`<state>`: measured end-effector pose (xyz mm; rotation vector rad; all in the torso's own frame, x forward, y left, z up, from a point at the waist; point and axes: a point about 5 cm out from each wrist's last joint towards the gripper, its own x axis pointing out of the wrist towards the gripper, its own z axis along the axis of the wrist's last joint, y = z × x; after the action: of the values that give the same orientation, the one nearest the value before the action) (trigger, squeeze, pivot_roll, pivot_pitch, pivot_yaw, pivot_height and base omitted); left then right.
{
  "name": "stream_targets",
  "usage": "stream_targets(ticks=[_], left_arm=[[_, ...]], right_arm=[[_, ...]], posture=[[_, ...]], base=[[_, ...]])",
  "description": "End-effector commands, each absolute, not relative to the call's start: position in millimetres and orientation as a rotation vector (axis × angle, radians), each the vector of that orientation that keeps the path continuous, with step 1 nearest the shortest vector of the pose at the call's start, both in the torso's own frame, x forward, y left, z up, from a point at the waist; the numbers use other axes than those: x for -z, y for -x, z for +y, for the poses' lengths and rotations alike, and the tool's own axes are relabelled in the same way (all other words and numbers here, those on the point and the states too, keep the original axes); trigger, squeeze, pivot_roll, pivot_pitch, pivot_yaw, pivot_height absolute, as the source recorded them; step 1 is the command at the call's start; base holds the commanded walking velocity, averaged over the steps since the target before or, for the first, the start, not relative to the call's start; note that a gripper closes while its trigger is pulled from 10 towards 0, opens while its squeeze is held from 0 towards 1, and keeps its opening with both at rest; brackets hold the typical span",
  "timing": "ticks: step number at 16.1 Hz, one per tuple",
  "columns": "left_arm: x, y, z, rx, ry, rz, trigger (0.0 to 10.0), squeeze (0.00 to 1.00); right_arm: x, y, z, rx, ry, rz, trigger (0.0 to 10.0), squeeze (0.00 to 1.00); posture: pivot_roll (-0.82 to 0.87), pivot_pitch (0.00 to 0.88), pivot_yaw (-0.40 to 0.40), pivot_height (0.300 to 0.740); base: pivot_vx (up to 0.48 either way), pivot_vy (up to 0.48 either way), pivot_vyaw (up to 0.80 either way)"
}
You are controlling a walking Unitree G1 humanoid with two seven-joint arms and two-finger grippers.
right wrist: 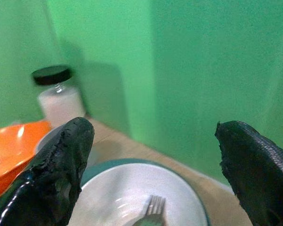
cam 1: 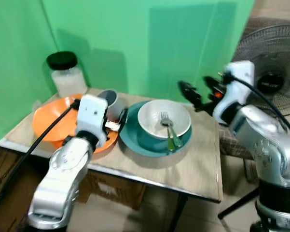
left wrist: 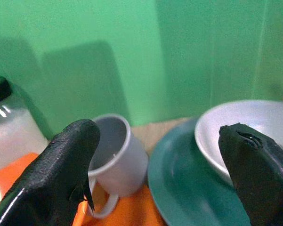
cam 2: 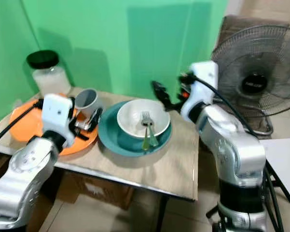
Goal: Setting the table
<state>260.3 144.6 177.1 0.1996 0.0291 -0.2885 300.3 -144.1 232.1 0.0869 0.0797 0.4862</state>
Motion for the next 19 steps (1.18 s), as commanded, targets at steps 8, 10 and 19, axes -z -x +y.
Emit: stream_targets(ticks=[8, 10, 19], left_arm=[[-172, -224, 153, 0.664, -0.383, 0.163, 10.0, 0.0], [-174, -220, 155, 0.704, -0.4, 0.17, 10.0, 0.0], [-174, -216, 145, 0.756, -0.376, 0.172, 10.0, 0.0]], right_arm=[[-209, -301, -103, -0.69, 0.07, 0.628, 10.0, 0.0], [-205, -303, -98, -0.669, 0.074, 0.715, 5.0, 0.0], [-196, -315, -102, -0.543, 0.028, 0.828, 0.0, 0.0]], posture=[[-0.11, 0.013, -0.001, 0.74], [-0.11, 0.019, -0.008, 0.74], [-0.13, 0.04, -0.011, 0.74]], base=[[0.0, 0.0, 0.0], [0.0, 0.0, 0.0], [0.0, 0.0, 0.0]])
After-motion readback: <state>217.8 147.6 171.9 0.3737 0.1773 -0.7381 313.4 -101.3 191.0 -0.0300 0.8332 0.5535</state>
